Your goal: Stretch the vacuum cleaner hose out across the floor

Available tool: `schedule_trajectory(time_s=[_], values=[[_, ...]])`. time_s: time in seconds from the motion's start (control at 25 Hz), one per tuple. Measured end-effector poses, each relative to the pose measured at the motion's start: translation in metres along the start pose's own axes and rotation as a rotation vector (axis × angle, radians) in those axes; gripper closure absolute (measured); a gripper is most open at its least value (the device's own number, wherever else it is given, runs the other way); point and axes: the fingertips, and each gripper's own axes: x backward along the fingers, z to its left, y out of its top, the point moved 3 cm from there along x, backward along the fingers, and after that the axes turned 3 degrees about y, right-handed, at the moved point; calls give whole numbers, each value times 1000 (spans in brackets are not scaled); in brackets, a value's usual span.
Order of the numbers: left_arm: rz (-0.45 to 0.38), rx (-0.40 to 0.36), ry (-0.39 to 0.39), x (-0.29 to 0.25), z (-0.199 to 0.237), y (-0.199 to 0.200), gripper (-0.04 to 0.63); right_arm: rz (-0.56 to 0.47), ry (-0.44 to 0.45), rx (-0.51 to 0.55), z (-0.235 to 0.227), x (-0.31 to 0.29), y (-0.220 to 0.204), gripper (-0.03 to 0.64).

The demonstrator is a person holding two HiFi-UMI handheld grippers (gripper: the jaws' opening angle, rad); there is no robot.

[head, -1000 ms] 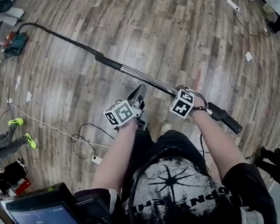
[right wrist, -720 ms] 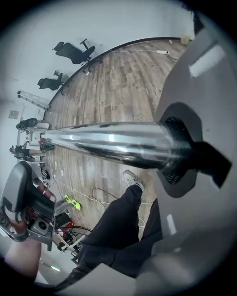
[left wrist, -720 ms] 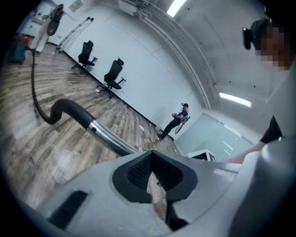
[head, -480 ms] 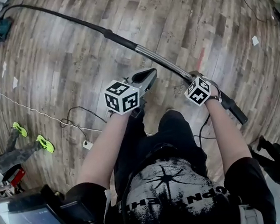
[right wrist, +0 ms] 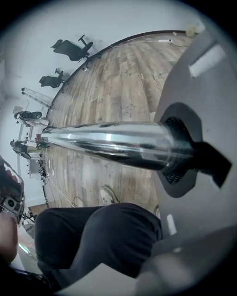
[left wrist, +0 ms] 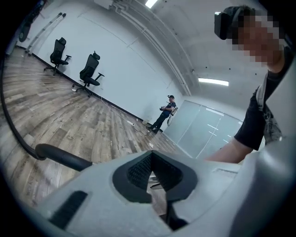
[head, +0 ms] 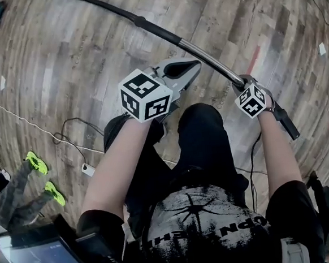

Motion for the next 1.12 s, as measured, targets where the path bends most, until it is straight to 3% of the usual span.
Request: schedule_trajectory(time_s=[0.36, 0.68, 1.12], values=[[-36, -31, 54, -53, 54, -74, 595, -54, -4, -121, 2, -169, -73, 545], [-12, -41, 110, -49, 46, -108, 595, 7, 10, -152, 13, -225, -121, 547], [85, -80, 131, -56, 30, -142, 595, 90, 41, -120, 19, -253, -132, 538]])
